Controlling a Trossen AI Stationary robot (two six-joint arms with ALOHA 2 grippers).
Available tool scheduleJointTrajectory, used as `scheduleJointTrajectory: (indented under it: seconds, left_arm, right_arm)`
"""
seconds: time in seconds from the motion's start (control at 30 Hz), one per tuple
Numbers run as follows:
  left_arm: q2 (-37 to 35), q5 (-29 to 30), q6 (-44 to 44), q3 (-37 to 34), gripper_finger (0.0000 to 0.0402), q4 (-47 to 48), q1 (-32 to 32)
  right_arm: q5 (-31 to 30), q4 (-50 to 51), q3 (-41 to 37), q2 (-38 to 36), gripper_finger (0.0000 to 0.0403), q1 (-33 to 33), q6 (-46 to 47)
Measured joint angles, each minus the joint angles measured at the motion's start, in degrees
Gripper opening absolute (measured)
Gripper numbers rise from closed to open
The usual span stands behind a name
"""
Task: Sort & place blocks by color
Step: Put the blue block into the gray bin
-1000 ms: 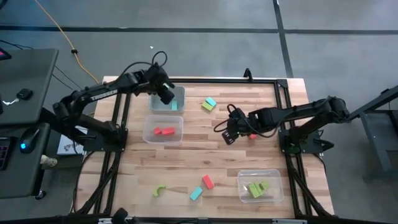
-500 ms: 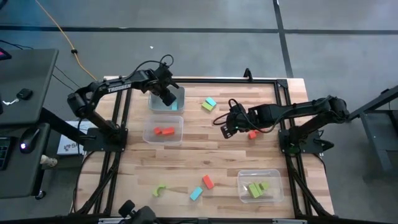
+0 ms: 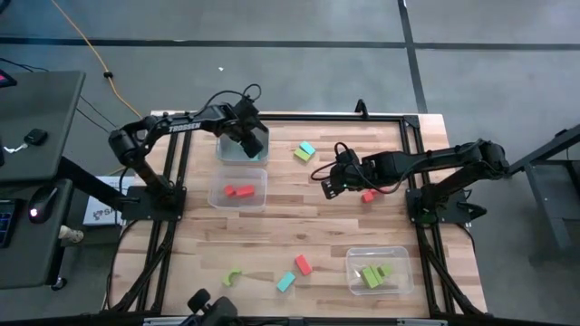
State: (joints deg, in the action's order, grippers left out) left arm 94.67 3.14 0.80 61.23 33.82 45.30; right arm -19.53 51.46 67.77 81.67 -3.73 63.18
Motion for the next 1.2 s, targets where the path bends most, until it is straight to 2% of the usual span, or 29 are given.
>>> scheduleJointTrajectory:
  seconds: [0.43, 0.83, 1.2]
  left_arm:
    - [4.0, -1.2, 1.4, 0.0, 0.0078, -0.9, -0.1]
    - [4.0, -1.2, 1.4, 0.0, 0.0128, -1.2, -0.1]
    - [4.0, -1.2, 1.4, 0.0, 0.0158, -1.1, -0.1]
  right_arm:
    - [0.5, -0.5, 0.0, 0.0, 0.0193, 0.0, 0.0]
    - [0.7, -0.7, 0.0, 0.0, 0.0193, 0.0, 0.0]
    - [8.0, -0.9, 0.0, 0.0, 0.0193, -0.2, 1.5]
